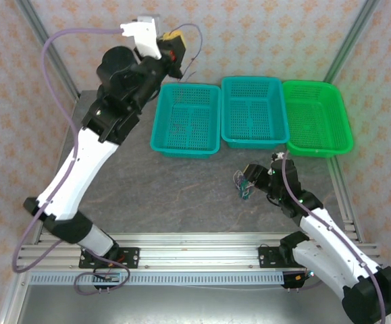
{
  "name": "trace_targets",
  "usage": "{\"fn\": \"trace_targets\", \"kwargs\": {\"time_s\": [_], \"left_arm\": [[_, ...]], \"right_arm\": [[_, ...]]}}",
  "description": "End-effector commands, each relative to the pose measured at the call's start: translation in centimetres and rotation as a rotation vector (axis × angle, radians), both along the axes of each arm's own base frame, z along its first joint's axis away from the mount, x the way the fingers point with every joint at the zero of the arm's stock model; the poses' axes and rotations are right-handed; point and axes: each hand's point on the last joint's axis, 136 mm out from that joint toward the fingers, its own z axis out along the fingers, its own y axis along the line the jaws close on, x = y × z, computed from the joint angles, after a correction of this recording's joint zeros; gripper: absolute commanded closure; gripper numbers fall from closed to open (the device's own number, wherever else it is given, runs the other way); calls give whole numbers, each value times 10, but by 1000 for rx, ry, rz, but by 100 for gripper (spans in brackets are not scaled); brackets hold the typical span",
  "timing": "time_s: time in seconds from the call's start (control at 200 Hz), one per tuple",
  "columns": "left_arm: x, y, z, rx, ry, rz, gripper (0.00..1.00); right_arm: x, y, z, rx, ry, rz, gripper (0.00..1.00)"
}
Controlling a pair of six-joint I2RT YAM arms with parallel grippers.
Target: Untangle the cables
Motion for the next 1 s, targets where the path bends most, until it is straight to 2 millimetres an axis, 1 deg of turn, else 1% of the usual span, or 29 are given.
{"fn": "trace_targets", "kwargs": {"time_s": [0.0,0.045,0.14,0.16,0.175,0.235,0.295,0.315,0.365,0.42,0.465,0.541,0.611,0.631,0.671,0.716,0.791,0.881,0.956,0.961,0.966,0.981,0.991], "left_arm": [[47,6,-36,95,97,108,100],[65,6,-47,98,124,126,100],[103,2,-84,108,219,141,100],[106,3,-87,104,229,143,100],[118,-2,-105,116,262,143,100],[139,-7,-138,126,323,142,100],[155,-14,-171,145,384,141,100],[159,-14,-180,150,401,145,100],[169,-17,-209,173,455,157,100],[177,-19,-235,192,504,172,100],[181,-19,-256,205,543,186,100],[186,-18,-284,219,597,204,100],[187,-17,-307,221,637,220,89],[186,-16,-312,220,645,226,84],[185,-14,-320,219,659,234,75],[183,-12,-325,215,668,241,67],[178,-8,-322,199,659,253,57],[169,1,-302,167,620,271,51],[155,9,-273,119,575,274,50],[156,9,-274,117,575,274,50],[153,9,-269,112,568,271,50],[151,9,-267,103,563,263,50],[148,9,-262,93,553,258,50]], "right_arm": [[2,-5,21,-25,-52,-10,46],[1,-5,24,-28,-58,-7,46],[-1,-7,26,-42,-54,-7,46],[-2,-8,25,-45,-53,-7,46],[-2,-8,25,-46,-52,-8,46],[-4,-10,26,-44,-52,-13,46],[-6,-10,24,-39,-50,-13,46],[-6,-10,24,-38,-49,-13,46],[-9,-10,22,-34,-43,-14,46],[-11,-11,20,-33,-35,-14,46],[-13,-11,19,-30,-29,-17,46],[-16,-13,16,-29,-23,-19,46],[-18,-14,15,-28,-20,-23,46],[-18,-14,14,-29,-19,-25,46],[-19,-15,13,-28,-16,-27,46],[-20,-16,12,-29,-12,-30,46],[-20,-16,11,-32,-5,-32,46],[-20,-17,9,-37,-1,-38,45],[-19,-19,11,-42,-7,-45,45],[-19,-19,11,-42,-8,-46,45],[-19,-19,11,-42,-8,-47,45],[-19,-19,11,-44,-8,-49,45],[-18,-20,10,-45,-8,-50,45]]}}
